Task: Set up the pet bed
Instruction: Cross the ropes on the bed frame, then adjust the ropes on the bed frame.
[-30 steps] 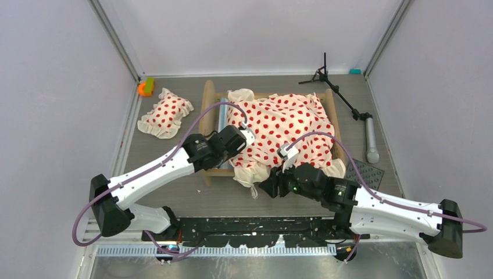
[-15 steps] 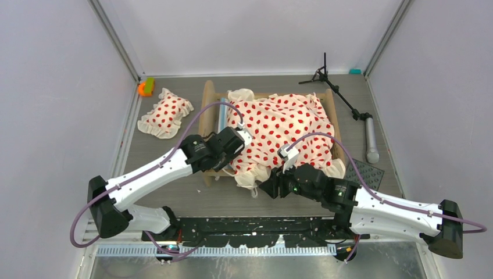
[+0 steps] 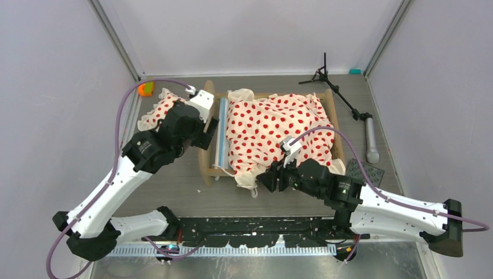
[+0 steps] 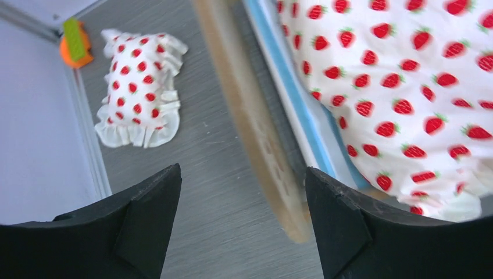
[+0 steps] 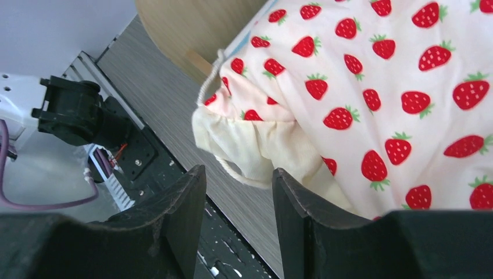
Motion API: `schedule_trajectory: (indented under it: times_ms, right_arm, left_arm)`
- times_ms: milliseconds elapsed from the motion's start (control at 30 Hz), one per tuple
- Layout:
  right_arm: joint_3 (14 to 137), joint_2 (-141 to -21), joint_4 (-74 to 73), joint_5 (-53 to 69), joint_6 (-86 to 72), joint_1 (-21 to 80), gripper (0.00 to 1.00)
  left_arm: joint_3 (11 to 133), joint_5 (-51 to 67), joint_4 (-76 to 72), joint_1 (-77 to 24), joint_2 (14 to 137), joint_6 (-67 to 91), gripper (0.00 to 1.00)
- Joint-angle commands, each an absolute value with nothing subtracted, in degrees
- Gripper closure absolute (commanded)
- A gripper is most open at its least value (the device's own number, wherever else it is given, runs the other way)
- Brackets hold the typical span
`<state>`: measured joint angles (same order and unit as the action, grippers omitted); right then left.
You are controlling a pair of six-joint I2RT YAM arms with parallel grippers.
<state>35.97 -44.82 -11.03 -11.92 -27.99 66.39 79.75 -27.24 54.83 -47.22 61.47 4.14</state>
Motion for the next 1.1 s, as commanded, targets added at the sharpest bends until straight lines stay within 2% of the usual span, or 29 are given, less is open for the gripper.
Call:
schedule_trajectory:
  times_ms: [0, 167, 400, 533, 700, 933, 1067]
  right_arm:
    - [40.07, -47.29, -7.43, -15.5, -25.34, 68.92, 0.49]
    - [42.15, -55.17, -2.68, -28.49, -18.26, 82.78, 0.46]
    - [37.1, -71.2, 25.24, -45.23, -11.52, 96.2, 0.46]
    - [37.33, -82.57, 36.0, -52.12, -12.55, 98.8, 0.46]
    - [33.6, -96.41, 57.94, -58.67, -13.05, 100.02, 0.47]
    - [35.51, -110.5, 74.55, -66.6, -10.33, 99.61, 0.44]
    - [36.36, -113.71, 76.41, -69.07, -11.53, 98.47, 0.44]
  left_arm:
    - [80.43, -25.49, 55.52, -39.88, 63.62, 8.33, 0.2]
    - [75.27, -20.04, 52.13, -36.39, 62.53, 11.06, 0.18]
    - [72.15, -18.68, 50.36, -36.17, 64.12, 12.55, 0.18]
    - [70.92, -20.82, 49.65, -36.12, 65.39, 14.59, 0.32]
    - [68.92, -21.48, 49.48, -36.17, 65.41, 17.65, 0.49]
    - [65.68, -18.19, 48.23, -36.17, 65.39, 20.89, 0.64]
    - [64.16, -16.15, 46.96, -36.17, 65.02, 21.81, 0.93]
